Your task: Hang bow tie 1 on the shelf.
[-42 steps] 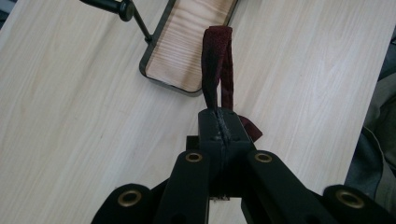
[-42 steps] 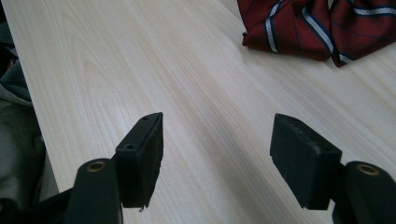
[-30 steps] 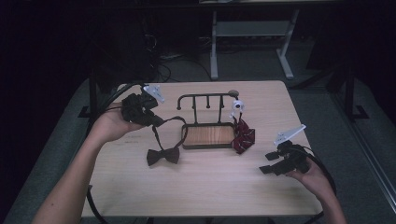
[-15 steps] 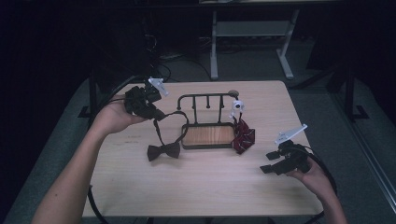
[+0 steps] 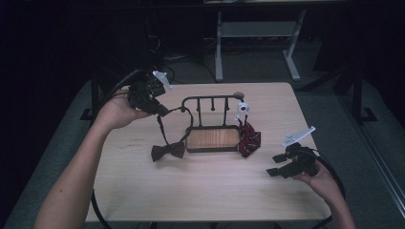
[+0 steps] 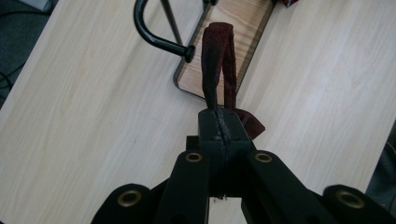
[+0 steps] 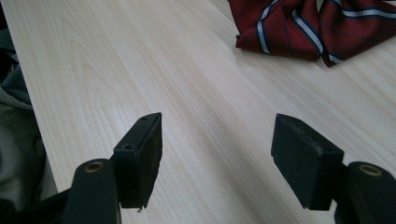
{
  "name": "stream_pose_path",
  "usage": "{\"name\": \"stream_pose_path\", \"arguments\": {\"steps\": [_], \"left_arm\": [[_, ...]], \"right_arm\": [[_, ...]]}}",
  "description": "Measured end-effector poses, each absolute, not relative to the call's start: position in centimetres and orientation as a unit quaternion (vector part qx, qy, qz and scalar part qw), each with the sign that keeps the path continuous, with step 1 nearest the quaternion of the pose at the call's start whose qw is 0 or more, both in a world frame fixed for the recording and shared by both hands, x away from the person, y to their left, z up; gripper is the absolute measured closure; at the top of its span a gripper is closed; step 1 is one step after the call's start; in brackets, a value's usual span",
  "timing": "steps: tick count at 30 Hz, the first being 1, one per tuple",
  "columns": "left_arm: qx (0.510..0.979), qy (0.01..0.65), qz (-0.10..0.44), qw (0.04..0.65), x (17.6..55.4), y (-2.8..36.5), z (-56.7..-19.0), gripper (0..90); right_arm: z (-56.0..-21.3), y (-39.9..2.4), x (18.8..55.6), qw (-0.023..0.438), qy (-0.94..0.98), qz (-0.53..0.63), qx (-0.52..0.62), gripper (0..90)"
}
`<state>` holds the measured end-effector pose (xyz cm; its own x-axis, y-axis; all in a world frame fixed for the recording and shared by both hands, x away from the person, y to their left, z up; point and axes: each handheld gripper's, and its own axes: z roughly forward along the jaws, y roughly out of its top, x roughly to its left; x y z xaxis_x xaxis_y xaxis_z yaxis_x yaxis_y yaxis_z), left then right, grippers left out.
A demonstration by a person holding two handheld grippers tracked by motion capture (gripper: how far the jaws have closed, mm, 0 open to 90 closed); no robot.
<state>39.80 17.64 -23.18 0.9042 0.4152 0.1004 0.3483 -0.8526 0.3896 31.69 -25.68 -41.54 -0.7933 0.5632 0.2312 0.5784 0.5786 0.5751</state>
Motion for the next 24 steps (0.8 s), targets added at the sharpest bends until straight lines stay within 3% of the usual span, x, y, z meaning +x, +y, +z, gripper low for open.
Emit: {"name": "stream_pose_path", "arguments": {"steps": [24], "left_arm": [[0.951,0.246,0.096,0.162,42.8,18.0,-24.1,89.7]], "right_arm": [[-41.3,-25.8,31.6,0.009,-0.886,-0.333,-0.322,33.4]]}}
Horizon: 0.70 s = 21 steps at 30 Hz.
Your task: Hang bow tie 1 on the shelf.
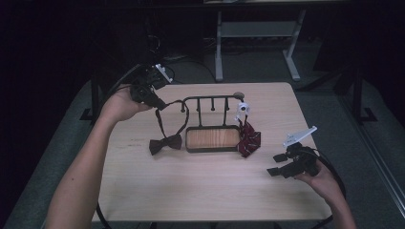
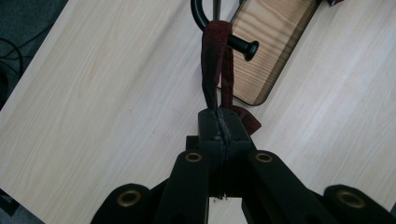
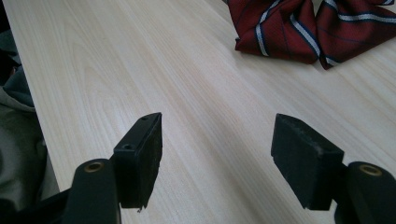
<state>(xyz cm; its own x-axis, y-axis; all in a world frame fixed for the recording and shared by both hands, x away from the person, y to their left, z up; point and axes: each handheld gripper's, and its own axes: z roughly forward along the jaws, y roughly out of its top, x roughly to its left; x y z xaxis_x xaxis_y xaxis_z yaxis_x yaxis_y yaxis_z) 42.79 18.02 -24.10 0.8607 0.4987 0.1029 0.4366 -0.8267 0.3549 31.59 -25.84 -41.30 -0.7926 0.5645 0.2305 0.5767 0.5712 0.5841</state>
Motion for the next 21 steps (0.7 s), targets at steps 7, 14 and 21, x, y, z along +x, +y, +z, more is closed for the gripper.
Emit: {"name": "stream_pose_path", "arguments": {"steps": [7,14,21], "left_arm": [[0.950,0.248,0.103,0.158,42.9,17.6,-24.2,85.3],[0.952,0.247,0.090,0.159,42.7,17.3,-24.8,77.9],[0.950,0.251,0.087,0.166,42.2,17.9,-25.4,74.3]], "right_arm": [[-41.2,-25.9,31.6,0.008,-0.886,-0.333,-0.322,33.4],[-41.2,-25.9,31.6,0.008,-0.887,-0.332,-0.322,33.4],[-41.5,-26.4,31.8,0.010,-0.883,-0.332,-0.332,33.3]]}}
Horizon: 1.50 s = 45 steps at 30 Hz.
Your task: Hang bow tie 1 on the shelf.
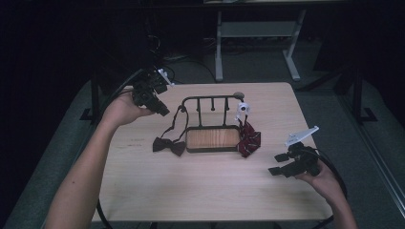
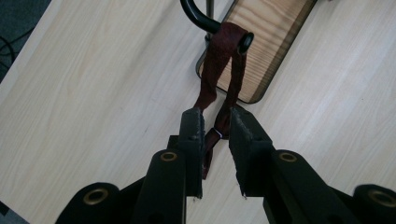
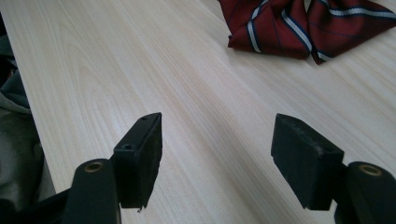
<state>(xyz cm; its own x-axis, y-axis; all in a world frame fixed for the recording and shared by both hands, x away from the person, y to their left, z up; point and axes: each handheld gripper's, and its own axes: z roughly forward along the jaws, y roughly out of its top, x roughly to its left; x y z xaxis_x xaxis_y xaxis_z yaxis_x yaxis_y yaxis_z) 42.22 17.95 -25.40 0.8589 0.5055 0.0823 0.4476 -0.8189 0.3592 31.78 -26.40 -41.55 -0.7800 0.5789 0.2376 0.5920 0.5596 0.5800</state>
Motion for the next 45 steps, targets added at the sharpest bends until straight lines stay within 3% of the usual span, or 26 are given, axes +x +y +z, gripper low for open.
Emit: {"name": "stream_pose_path", "arguments": {"steps": [45], "left_arm": [[0.944,0.253,0.061,0.203,38.9,20.8,-30.7,53.0]], "right_arm": [[-42.0,-27.2,32.0,0.002,-0.876,-0.326,-0.356,31.1]]}}
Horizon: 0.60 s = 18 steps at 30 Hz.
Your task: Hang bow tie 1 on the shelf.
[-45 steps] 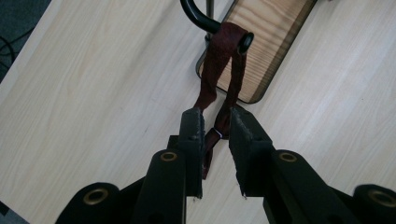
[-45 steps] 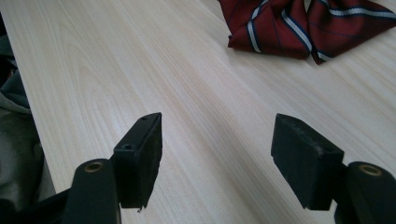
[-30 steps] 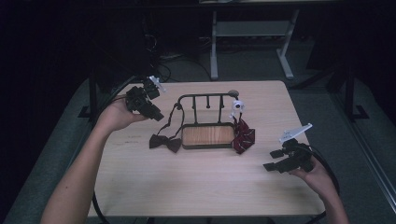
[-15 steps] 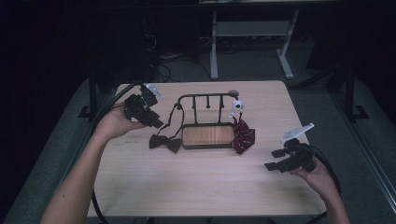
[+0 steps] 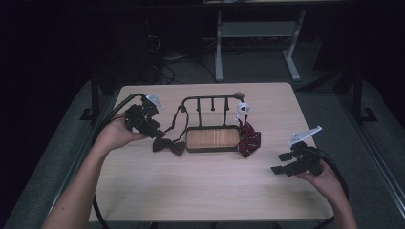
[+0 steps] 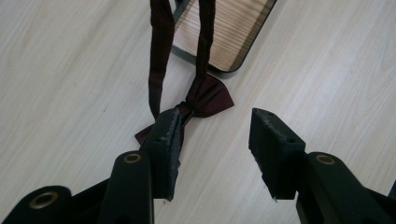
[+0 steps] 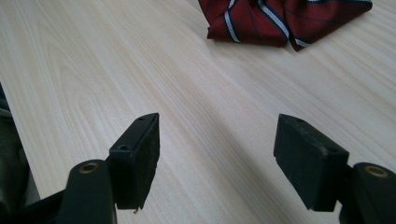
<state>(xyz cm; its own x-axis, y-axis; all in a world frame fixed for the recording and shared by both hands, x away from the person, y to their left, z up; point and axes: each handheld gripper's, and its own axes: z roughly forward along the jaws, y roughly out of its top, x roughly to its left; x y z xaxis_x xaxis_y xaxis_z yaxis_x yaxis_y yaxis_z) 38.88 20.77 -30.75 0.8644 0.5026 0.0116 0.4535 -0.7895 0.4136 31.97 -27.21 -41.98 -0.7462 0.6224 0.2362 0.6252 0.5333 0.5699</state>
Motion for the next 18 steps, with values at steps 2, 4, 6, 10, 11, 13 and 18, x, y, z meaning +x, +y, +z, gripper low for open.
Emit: {"name": "stream_pose_path", "arguments": {"steps": [2,4,6,10,11,13,18], "left_arm": [[0.943,0.252,0.061,0.207,38.6,20.9,-31.0,51.7],[0.943,0.251,0.061,0.209,38.3,21.0,-31.2,50.1],[0.942,0.254,0.058,0.211,38.1,21.1,-31.5,49.2],[0.942,0.254,0.057,0.211,37.8,21.5,-32.1,47.6],[0.941,0.256,0.056,0.213,37.7,21.5,-32.2,47.2],[0.943,0.252,0.058,0.210,37.5,21.6,-32.4,46.7],[0.941,0.254,0.059,0.213,36.9,21.8,-32.9,42.1]], "right_arm": [[-42.0,-27.2,32.0,0.002,-0.876,-0.326,-0.356,31.1],[-42.0,-27.2,32.0,0.002,-0.876,-0.324,-0.357,31.0],[-42.0,-27.2,32.0,0.002,-0.876,-0.325,-0.357,31.1],[-42.0,-27.2,31.9,0.001,-0.876,-0.325,-0.358,31.1],[-41.9,-27.2,31.9,0.002,-0.875,-0.324,-0.360,31.1],[-42.0,-27.2,31.9,0.003,-0.874,-0.324,-0.362,31.1],[-42.0,-27.2,31.9,0.003,-0.875,-0.324,-0.359,31.0]]}}
